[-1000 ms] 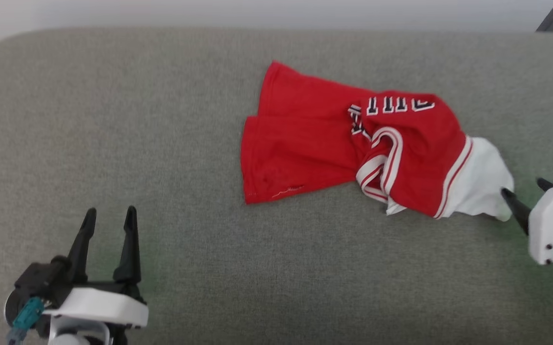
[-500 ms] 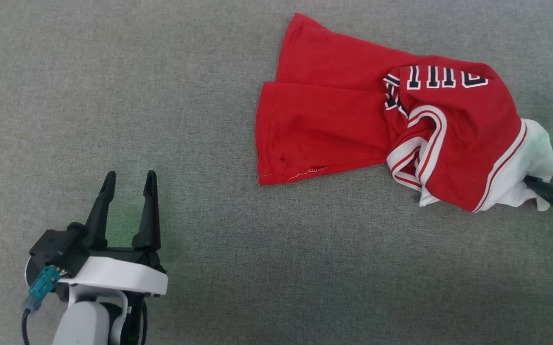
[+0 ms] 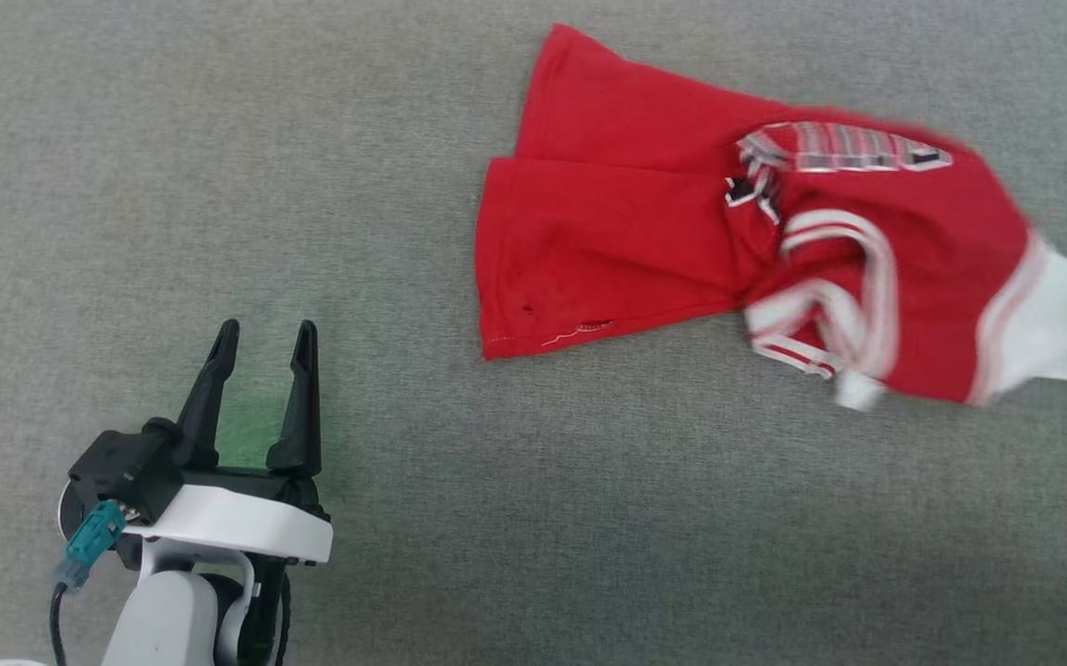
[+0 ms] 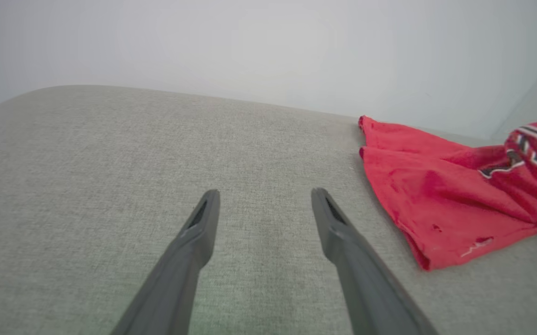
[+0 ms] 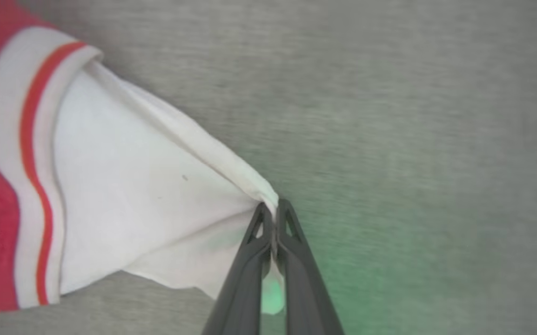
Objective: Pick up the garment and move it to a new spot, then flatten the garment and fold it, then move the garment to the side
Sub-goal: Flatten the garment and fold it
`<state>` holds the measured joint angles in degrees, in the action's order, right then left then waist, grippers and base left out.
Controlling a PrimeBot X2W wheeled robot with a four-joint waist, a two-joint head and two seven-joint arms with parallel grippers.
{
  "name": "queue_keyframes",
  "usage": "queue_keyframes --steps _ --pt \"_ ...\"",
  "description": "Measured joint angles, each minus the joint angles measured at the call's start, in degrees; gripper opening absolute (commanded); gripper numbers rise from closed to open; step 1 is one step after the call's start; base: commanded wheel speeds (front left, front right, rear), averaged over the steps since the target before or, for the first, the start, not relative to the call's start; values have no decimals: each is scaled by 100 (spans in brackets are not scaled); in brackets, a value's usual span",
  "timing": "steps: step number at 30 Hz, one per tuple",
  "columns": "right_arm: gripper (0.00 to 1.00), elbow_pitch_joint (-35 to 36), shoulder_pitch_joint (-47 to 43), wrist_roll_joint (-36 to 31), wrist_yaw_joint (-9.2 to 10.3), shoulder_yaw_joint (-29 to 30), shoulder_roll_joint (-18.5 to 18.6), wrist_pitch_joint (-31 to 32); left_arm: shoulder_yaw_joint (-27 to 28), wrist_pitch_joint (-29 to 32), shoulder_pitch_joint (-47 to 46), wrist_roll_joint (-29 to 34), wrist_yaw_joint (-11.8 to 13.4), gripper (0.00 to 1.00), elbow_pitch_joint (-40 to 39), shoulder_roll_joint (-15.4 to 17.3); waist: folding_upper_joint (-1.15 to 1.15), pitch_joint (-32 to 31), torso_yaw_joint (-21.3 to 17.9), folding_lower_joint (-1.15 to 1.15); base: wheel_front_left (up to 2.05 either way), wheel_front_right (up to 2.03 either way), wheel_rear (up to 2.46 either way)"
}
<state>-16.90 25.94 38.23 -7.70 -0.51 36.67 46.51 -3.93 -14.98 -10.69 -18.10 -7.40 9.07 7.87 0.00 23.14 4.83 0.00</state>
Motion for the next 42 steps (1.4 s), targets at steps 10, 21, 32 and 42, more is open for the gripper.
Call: queue_keyframes --steps 10,21,32,42 --pt "0 -454 -355 -320 4 1826 247 -628 -81 1 -80 -58 -1 100 -45 102 0 151 -128 0 0 0 0" --pt "100 -580 -548 -765 5 2201 -130 -1333 -310 1 -218 -218 0 100 -5 377 0 203 -302 0 0 0 0" --pt "100 -144 -675 -999 19 1985 -821 -3449 -1837 2 -1654 -825 -1 100 91 2058 0 67 -805 0 0 0 0" --pt "100 705 -920 -999 20 1099 -1679 -4388 -4411 2431 -4249 -3398 -15 100 365 3126 0 164 -1692 0 0 0 0"
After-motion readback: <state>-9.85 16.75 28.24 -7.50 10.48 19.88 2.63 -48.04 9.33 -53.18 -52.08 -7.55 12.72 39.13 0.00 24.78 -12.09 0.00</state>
